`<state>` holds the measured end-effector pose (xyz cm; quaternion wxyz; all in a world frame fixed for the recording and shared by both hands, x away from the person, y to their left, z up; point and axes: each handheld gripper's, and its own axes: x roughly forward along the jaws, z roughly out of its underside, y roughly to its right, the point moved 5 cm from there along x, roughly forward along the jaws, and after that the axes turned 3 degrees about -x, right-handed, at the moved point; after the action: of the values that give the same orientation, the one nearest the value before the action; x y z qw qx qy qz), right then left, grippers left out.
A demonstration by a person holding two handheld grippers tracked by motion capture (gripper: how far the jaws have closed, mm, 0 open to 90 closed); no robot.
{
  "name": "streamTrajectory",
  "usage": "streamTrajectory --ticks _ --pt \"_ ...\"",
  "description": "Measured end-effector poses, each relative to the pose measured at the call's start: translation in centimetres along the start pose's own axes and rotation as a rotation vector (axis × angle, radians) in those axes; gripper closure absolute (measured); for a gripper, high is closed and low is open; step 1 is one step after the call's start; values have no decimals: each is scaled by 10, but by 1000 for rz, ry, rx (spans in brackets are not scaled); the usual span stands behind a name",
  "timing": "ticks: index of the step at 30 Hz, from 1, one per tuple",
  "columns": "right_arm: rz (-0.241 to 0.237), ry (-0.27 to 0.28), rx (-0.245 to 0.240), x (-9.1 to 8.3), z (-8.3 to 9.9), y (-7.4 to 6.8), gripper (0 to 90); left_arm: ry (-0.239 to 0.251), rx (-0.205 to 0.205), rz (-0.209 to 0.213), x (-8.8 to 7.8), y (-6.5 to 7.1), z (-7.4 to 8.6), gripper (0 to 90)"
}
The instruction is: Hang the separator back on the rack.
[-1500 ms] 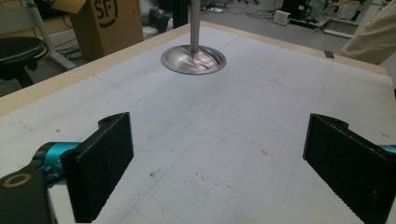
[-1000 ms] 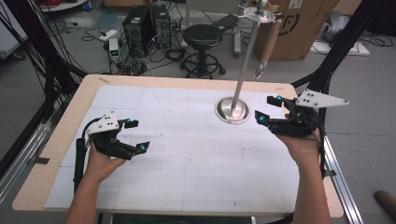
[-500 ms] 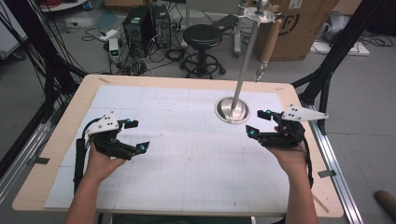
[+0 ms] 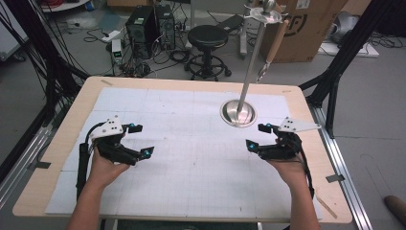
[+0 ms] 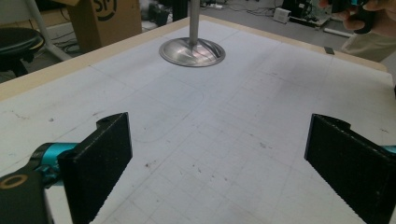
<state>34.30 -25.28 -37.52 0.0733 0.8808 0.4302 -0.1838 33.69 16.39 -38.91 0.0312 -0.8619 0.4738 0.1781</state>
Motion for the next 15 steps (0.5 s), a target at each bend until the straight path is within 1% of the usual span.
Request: streamTrajectory --ticks 6,11,15 --pt "-9 3 -24 0 -1 -5 174 5 0 6 0 1 0 81" --pt "-3 18 -17 -3 -1 -5 174 6 -7 11 3 0 0 81" --pt "0 11 -14 -4 0 -4 174 1 -3 7 5 0 1 81"
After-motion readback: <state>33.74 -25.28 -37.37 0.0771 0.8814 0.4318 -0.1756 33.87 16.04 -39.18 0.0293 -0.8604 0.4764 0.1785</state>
